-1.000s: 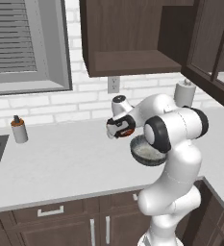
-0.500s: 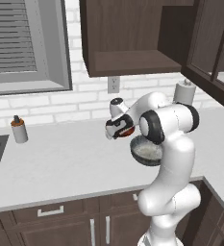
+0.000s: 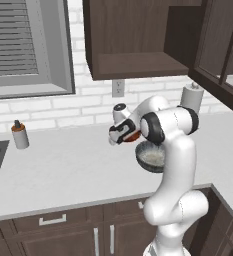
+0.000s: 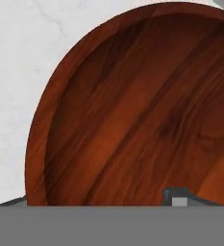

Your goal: Pick up the bowls on the counter and stack them on top of one another in the open cabinet. Place the smaller bowl on top of the larger bowl.

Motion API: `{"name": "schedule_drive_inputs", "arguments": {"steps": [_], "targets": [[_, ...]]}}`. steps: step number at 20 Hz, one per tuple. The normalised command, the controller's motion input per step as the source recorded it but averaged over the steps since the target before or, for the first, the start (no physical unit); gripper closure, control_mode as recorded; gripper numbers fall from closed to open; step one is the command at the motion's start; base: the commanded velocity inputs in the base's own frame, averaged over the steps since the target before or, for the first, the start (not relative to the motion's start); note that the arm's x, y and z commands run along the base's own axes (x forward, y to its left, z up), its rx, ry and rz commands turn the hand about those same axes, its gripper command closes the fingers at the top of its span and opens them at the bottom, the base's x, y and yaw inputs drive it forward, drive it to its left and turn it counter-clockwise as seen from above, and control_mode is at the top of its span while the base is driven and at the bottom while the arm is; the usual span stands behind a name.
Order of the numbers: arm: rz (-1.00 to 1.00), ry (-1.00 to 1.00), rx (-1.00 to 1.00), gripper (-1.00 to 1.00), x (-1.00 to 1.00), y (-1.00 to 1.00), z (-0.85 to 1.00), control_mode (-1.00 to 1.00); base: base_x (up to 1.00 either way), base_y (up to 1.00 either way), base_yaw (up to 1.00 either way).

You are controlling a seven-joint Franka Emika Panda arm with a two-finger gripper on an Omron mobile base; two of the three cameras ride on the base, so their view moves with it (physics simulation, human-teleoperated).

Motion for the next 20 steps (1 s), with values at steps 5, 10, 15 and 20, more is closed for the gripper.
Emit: {"name": "schedule_drive_inputs", "arguments": {"steps": [5, 10, 15, 20], "targets": [[0.00, 0.00, 0.00, 1.00, 0.10, 0.00, -0.04, -1.00, 0.00, 0.00, 0.00], [0.00, -0.04, 0.00, 1.00, -0.14, 0.02, 0.06, -1.00, 0.00, 0.00, 0.00], [0.00, -0.15, -0.01, 1.00, -0.45, 0.02, 0.57, -1.00, 0.00, 0.00, 0.00], [0.00, -0.07, 0.00, 1.00, -0.71, 0.00, 0.60, -1.00, 0.00, 0.00, 0.00]]}}
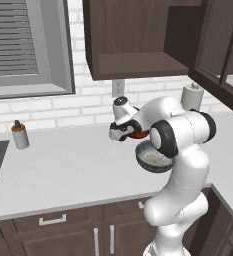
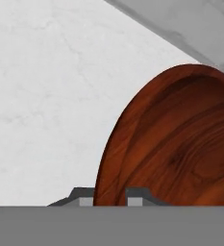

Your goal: Pick up the bowls on the counter and stack them on top of one another in the open cabinet. Place the smaller bowl on top of the larger bowl.

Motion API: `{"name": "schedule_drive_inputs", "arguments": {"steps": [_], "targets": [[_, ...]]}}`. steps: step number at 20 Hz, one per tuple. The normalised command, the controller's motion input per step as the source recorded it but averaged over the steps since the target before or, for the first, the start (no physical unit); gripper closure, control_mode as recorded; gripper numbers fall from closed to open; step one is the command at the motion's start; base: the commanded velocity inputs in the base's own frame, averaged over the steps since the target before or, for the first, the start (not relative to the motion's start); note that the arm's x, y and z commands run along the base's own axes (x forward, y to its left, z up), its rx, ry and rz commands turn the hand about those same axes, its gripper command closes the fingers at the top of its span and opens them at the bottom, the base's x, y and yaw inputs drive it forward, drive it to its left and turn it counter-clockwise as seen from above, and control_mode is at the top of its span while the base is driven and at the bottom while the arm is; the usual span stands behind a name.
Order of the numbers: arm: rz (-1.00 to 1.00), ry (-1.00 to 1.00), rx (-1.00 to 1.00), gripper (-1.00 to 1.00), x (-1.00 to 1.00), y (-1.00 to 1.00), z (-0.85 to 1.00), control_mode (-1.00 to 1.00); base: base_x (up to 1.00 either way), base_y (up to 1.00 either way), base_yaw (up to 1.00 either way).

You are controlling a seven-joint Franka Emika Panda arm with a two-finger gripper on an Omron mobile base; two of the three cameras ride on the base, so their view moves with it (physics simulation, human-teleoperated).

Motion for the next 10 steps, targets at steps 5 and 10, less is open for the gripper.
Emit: {"name": "schedule_drive_inputs", "arguments": {"steps": [5, 10], "targets": [[0.00, 0.00, 0.00, 1.00, -0.89, 0.00, 0.64, -1.00, 0.00, 0.00, 0.00], [-0.01, 0.00, 0.00, 1.00, -0.76, -0.06, 0.69, -1.00, 0.00, 0.00, 0.00]]}}
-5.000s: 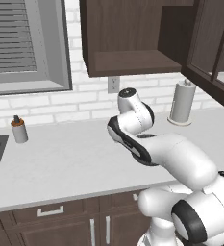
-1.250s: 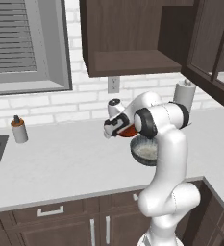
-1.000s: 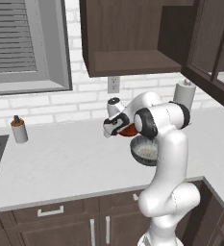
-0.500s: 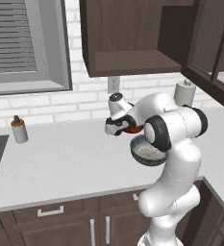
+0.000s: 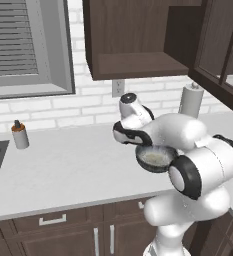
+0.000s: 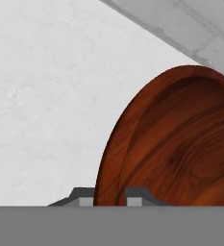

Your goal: Pick up the bowls on the counter and stack them on top of one another in the open cabinet. Place the smaller bowl on top of the larger bowl.

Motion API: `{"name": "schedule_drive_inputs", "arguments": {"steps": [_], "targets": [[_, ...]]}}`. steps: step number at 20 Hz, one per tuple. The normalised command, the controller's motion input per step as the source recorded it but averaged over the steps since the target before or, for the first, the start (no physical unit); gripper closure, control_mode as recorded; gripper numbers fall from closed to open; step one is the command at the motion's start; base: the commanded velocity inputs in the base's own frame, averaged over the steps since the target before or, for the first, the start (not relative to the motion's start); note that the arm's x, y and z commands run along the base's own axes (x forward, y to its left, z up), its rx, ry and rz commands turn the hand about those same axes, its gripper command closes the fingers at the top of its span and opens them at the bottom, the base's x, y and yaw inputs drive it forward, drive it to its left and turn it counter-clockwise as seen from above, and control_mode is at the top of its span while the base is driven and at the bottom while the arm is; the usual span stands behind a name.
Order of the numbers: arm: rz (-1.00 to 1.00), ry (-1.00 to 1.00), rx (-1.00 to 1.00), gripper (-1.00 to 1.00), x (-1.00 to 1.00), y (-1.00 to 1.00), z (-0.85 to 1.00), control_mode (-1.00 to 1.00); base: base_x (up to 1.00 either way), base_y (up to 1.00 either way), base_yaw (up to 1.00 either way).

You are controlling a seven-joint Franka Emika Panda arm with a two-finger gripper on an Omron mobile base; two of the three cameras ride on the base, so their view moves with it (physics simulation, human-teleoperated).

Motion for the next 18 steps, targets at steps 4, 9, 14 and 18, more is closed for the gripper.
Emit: {"name": "schedule_drive_inputs", "arguments": {"steps": [4, 9, 14, 18], "targets": [[0.00, 0.02, 0.00, 1.00, -0.92, -0.18, 0.10, -1.00, 0.00, 0.00, 0.00], [0.00, 0.04, 0.00, 1.00, -0.74, -0.15, -0.08, -1.00, 0.00, 0.00, 0.00], [0.00, 0.00, 0.00, 1.00, -0.07, -0.25, -0.10, -1.00, 0.00, 0.00, 0.00], [0.00, 0.03, 0.00, 1.00, 0.00, -0.26, -0.23, -1.00, 0.00, 0.00, 0.00]]}}
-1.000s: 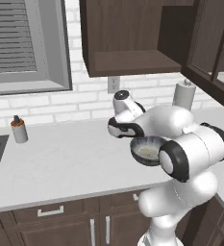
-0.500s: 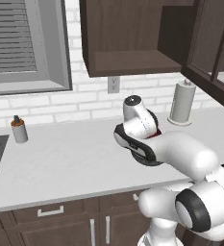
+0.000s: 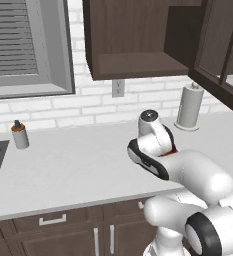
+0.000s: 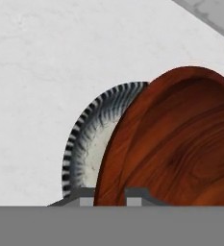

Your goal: Pick up the bowls on the counter and stack them on top of one another in the open cabinet. Place the smaller bowl on top of the larger bowl.

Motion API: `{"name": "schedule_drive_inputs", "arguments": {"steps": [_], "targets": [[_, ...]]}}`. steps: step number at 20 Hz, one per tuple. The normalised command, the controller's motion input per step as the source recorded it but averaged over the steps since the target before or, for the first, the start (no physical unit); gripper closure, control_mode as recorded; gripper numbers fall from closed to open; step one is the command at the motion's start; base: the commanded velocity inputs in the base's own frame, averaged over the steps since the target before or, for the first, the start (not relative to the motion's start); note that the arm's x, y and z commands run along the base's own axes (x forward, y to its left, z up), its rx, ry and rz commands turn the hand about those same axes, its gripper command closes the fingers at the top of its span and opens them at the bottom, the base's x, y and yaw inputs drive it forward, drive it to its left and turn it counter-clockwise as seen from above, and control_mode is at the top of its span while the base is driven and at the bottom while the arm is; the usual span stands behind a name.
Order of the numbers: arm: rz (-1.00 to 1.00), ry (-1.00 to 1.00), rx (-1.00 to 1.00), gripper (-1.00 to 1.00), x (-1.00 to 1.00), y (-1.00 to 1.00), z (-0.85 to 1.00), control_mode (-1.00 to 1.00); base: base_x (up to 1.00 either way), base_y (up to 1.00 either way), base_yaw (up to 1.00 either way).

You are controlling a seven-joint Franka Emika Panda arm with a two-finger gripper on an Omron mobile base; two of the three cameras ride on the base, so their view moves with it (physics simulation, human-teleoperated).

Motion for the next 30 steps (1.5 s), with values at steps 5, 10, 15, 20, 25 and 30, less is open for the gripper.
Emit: {"name": "schedule_drive_inputs", "arguments": {"steps": [5, 10, 15, 20, 25, 30], "targets": [[0.01, 0.05, 0.00, 1.00, 0.17, -0.03, -0.39, -1.00, 0.00, 0.00, 0.00], [0.01, 0.01, 0.00, 1.00, 0.19, 0.00, -0.16, -1.00, 0.00, 0.00, 0.00], [0.02, 0.00, 0.00, 1.00, 0.06, -0.06, -0.07, -1.00, 0.00, 0.00, 0.00], [0.03, 0.00, 0.00, 1.00, 0.13, -0.11, -0.19, -1.00, 0.00, 0.00, 0.00], [0.05, 0.00, 0.00, 1.00, 0.32, -0.02, -0.21, -1.00, 0.00, 0.00, 0.00], [0.05, 0.02, 0.00, -1.00, 0.17, 0.00, -0.19, -1.00, 0.00, 0.00, 0.00]]}}
